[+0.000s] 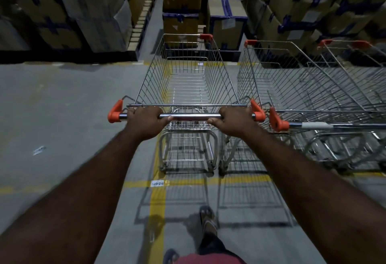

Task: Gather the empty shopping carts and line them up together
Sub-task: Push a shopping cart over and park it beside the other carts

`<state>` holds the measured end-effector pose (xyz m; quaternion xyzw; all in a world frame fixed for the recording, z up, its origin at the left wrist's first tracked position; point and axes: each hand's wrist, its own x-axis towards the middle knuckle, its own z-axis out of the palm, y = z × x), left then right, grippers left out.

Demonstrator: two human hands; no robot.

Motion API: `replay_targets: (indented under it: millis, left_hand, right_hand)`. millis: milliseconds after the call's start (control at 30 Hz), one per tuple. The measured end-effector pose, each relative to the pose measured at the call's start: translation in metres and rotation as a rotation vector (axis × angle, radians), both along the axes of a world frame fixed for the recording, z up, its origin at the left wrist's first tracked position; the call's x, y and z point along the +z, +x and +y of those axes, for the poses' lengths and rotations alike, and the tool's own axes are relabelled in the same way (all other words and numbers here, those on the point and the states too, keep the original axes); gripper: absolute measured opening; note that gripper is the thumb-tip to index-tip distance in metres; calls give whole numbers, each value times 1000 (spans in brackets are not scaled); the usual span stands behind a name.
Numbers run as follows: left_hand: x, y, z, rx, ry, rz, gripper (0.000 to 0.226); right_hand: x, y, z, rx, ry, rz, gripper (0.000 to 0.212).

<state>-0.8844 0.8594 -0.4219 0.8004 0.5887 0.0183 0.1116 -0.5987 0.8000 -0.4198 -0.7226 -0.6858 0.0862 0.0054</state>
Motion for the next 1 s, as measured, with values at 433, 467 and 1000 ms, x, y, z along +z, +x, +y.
replay_targets:
  millis: [433,467,1000]
  left_hand:
    - [-1,-6,-21,-8,-7,-41,41]
    - [-1,-7,-22,-10,-8,-39,40]
    - [-7,-10,-30,-9,38,-34,39]
  right_hand:
    - [4,-5,-21,9,6,-12,53]
    - [4,-6,-22,9,4,-14,54]
    - [-2,-8,-30,6,35,4,54]
